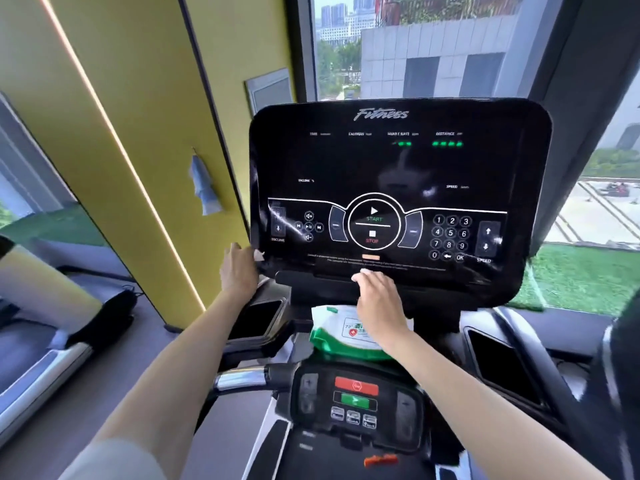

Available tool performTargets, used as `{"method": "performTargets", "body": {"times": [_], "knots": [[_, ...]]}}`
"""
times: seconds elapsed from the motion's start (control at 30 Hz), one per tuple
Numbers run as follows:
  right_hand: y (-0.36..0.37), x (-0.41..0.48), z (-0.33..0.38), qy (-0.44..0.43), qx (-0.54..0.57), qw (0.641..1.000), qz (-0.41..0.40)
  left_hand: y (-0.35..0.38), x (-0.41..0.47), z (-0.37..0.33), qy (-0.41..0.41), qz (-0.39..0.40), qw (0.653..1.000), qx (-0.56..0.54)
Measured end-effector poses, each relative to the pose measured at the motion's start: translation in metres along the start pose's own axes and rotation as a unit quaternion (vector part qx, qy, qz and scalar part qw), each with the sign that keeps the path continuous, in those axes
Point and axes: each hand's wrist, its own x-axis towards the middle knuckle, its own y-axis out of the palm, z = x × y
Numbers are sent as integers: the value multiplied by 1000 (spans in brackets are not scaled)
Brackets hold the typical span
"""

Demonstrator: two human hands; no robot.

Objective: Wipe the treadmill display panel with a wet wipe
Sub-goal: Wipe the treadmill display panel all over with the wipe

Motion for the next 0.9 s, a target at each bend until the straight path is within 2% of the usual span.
{"method": "performTargets", "body": {"times": [0.07,0.13,0.23,0.27,0.37,0.4,0.43,0.53,0.6,0.67,0.8,0.9], "knots": [[8,3,10,0,-7,1000,22,10,-3,4,-68,14,990,-123],[13,2,14,-5,-13,999,40,18,-8,1,-126,39,963,-233],[14,0,11,-17,-24,998,56,34,-26,-19,-143,51,948,-278],[13,0,10,-17,-19,998,58,39,-35,-31,-122,41,951,-281],[10,2,6,-22,3,998,58,46,-65,-68,79,64,954,-281],[7,2,4,-31,7,998,62,45,-69,-73,110,53,952,-281],[5,0,2,-41,10,997,65,42,-67,-73,97,21,951,-293],[-2,-7,-8,-59,1,997,59,30,-49,-53,-78,-64,948,-301],[-7,-12,-19,-70,-16,995,68,31,-39,-39,-141,-45,947,-284],[-13,-18,-34,-73,-35,994,71,36,-41,-43,-144,-20,953,-266],[-21,-30,-64,-35,-47,997,50,53,-72,-93,-83,-20,962,-260],[-23,-38,-76,-34,-58,997,32,62,-103,-129,54,49,959,-275]]}}
